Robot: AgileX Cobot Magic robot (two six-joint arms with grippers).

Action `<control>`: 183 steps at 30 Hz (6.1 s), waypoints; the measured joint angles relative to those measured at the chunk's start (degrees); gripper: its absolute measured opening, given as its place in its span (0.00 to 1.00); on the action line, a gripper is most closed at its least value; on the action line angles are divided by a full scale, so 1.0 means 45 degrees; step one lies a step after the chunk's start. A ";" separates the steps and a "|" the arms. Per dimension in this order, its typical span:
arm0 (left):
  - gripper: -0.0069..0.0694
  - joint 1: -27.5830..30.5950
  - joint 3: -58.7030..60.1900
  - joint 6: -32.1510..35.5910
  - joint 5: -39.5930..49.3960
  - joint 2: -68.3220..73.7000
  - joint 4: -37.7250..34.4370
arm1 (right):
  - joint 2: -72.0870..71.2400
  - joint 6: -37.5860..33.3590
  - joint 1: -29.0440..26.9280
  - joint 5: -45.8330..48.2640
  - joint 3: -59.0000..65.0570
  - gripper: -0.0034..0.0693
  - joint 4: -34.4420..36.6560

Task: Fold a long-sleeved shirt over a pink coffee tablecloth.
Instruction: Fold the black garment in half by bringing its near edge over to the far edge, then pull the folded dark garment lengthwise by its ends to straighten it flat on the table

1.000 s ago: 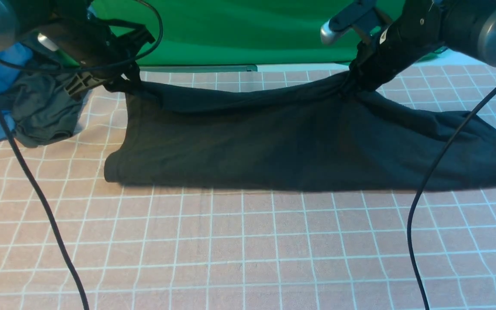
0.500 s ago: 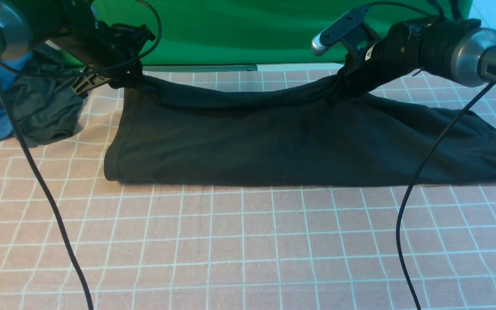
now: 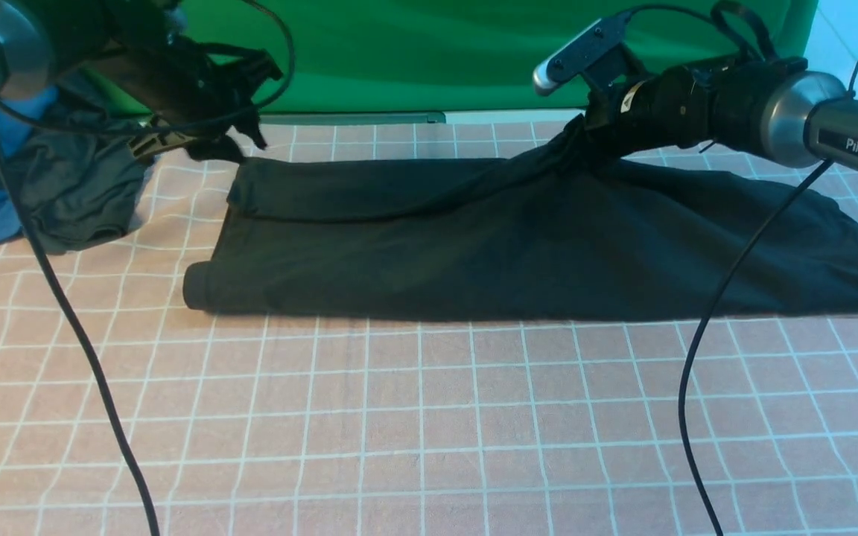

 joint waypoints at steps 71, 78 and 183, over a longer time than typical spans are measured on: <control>0.11 -0.0329 -0.3069 0.1659 -0.3584 0.3526 0.2364 | -0.4404 0.1320 -0.0012 0.8678 -0.0131 0.10 0.0408; 0.11 0.0212 -0.3431 0.1716 0.0236 0.1546 0.2631 | -0.4404 0.1504 -0.0023 0.9210 -0.0131 0.10 0.0350; 0.13 0.0664 1.3898 -0.0327 0.2284 -1.0817 0.2737 | -0.9860 0.3758 -0.6066 1.1486 1.2442 0.22 -0.0498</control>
